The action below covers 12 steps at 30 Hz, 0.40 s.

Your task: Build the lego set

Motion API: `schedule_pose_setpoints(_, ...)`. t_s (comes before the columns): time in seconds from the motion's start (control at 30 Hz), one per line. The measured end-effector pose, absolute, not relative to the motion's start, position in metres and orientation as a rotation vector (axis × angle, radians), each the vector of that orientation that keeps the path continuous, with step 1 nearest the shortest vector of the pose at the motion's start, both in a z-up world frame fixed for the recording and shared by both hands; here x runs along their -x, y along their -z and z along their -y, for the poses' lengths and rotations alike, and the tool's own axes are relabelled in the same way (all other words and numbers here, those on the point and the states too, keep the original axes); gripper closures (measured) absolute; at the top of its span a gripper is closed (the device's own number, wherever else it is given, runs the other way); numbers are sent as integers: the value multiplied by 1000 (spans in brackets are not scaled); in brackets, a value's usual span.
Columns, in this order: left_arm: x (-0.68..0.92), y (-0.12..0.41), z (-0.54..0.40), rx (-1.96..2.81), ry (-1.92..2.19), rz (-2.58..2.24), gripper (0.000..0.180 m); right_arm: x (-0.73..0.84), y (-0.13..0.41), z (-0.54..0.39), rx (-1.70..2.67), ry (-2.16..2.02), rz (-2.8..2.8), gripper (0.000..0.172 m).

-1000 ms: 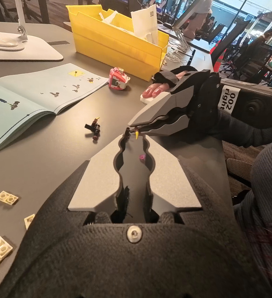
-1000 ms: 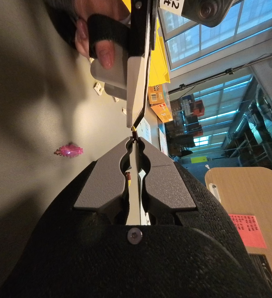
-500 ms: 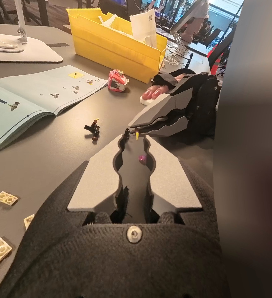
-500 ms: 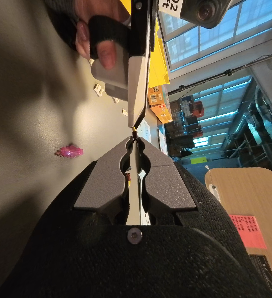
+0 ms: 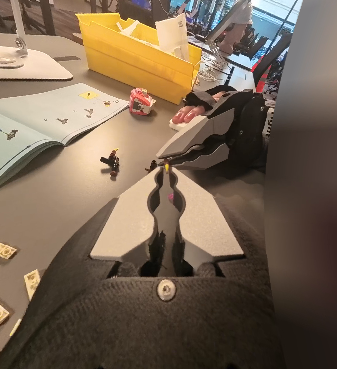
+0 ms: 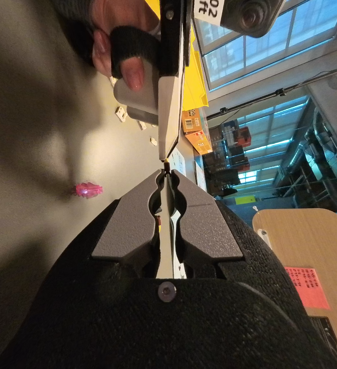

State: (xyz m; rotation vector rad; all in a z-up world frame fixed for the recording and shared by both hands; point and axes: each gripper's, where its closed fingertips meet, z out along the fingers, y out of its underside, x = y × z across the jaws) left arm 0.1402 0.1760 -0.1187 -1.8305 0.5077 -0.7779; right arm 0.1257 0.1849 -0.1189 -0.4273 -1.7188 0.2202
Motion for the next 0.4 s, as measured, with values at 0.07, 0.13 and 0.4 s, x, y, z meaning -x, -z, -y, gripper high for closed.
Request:
schedule_pose_setpoints(0.07,-141,119,-176,1830,775,-512,179,-126,119,-185,427,-220,1720,168)
schedule_pose_setpoints(0.13,-141,119,-176,1830,759,-512,179,-126,119,-185,429,-223,1716,168)
schedule_pose_setpoints(0.4,-140,114,-175,1788,712,-526,180,-129,112,-192,717,-587,1703,147)
